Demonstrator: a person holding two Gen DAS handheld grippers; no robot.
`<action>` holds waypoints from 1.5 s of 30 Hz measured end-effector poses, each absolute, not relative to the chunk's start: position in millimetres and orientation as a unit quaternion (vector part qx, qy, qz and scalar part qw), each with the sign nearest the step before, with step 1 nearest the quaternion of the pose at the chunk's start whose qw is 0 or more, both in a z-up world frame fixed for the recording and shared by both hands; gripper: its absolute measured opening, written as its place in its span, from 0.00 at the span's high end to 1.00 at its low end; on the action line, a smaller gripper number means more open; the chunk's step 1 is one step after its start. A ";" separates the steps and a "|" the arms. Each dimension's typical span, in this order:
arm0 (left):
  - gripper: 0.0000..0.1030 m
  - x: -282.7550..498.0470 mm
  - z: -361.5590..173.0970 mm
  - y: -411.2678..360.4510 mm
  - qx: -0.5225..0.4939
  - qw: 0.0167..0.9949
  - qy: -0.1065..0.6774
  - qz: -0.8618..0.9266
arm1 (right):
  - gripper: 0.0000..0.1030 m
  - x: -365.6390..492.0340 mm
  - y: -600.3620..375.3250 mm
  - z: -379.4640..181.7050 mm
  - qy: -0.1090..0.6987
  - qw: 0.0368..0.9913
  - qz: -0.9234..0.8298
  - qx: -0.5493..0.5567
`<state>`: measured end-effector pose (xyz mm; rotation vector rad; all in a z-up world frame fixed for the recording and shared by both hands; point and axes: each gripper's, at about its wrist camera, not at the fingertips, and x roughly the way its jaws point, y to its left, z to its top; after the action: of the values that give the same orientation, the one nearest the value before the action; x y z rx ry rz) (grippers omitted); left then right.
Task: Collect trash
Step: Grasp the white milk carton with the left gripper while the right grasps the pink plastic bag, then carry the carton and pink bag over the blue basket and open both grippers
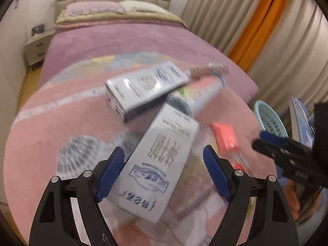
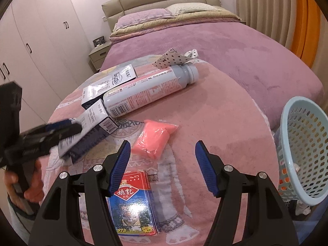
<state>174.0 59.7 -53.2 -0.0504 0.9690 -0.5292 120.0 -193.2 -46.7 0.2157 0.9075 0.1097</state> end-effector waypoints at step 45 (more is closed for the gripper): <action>0.45 133.2 -62.9 25.0 -0.019 0.880 0.426 -0.210 | 0.49 134.7 -219.4 -81.2 0.464 0.866 0.071 0.172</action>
<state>133.2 25.0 -62.9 -0.0392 0.8878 -0.4381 134.7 -219.4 -81.2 0.3608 0.9715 0.1487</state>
